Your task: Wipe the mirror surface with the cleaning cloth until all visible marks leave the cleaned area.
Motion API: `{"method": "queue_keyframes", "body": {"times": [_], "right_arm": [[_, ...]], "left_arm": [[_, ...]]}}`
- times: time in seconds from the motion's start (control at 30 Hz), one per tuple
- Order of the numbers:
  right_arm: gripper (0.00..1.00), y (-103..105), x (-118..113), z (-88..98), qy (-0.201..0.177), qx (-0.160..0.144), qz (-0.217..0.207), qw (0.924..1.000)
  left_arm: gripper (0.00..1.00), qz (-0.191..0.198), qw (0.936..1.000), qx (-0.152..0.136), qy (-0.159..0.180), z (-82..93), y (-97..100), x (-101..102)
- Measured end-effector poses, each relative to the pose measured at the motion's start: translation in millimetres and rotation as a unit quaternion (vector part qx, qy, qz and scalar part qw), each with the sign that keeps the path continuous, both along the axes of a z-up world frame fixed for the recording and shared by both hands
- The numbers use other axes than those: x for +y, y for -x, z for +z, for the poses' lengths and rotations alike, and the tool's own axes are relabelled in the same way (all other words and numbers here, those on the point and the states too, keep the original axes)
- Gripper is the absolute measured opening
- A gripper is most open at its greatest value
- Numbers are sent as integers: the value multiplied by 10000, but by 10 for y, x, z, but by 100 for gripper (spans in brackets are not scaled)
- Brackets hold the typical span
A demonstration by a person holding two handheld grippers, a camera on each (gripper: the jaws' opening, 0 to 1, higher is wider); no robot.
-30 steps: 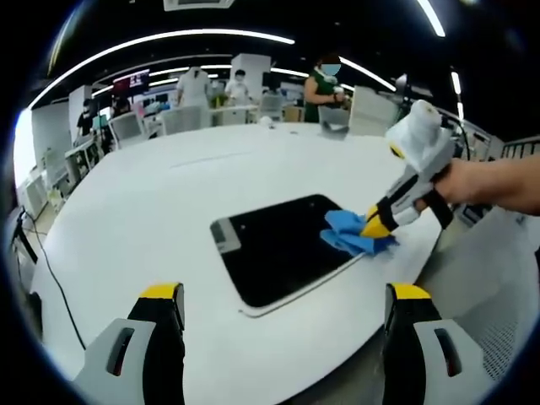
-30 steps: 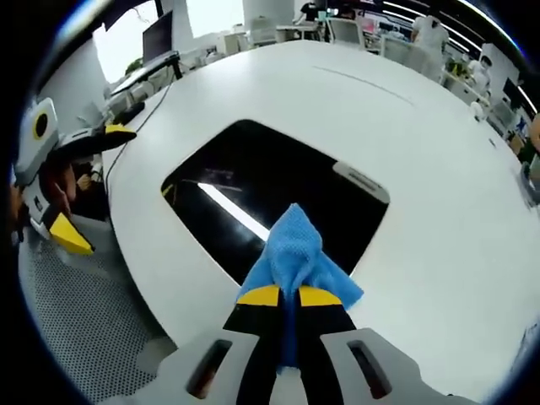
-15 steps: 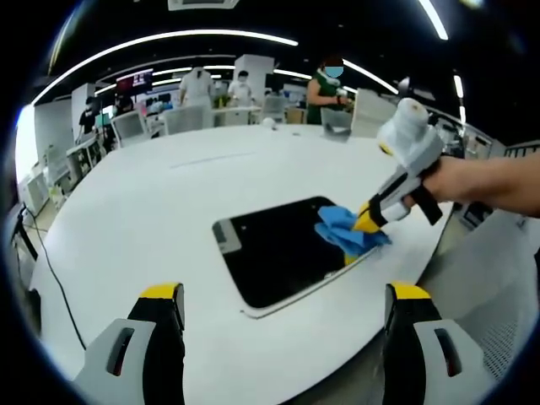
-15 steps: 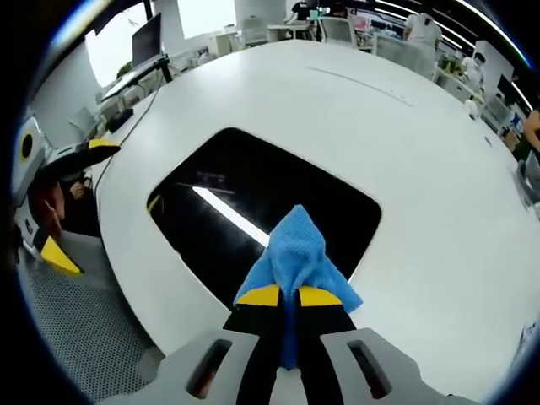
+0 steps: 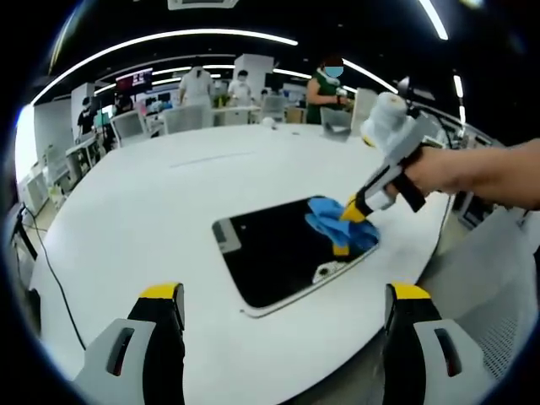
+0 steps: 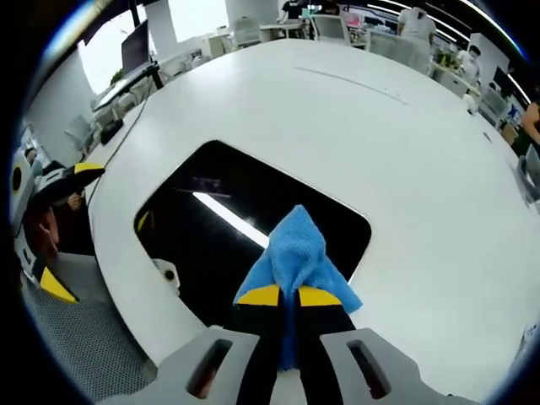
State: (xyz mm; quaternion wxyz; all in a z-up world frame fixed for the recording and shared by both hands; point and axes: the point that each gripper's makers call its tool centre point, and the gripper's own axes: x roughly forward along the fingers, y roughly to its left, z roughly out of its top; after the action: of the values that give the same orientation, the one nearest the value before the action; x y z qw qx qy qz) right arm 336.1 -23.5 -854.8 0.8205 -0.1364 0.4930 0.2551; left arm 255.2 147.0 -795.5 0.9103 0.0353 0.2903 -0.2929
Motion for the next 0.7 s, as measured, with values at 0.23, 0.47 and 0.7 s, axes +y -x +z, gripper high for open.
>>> {"method": "queue_keyframes", "body": {"times": [0.23,0.47,0.7], "right_arm": [[0,-120,-16,-1,-104,43,-71,9999],[0,-243,-24,-2,-33,13,-6,10000],[0,-405,-35,1,52,-34,81,9999]], "left_arm": [[99,9,10000,-10,1,3,-2,7],[99,2,10000,-9,-1,2,0,4],[99,13,10000,-25,21,11,-3,5]]}}
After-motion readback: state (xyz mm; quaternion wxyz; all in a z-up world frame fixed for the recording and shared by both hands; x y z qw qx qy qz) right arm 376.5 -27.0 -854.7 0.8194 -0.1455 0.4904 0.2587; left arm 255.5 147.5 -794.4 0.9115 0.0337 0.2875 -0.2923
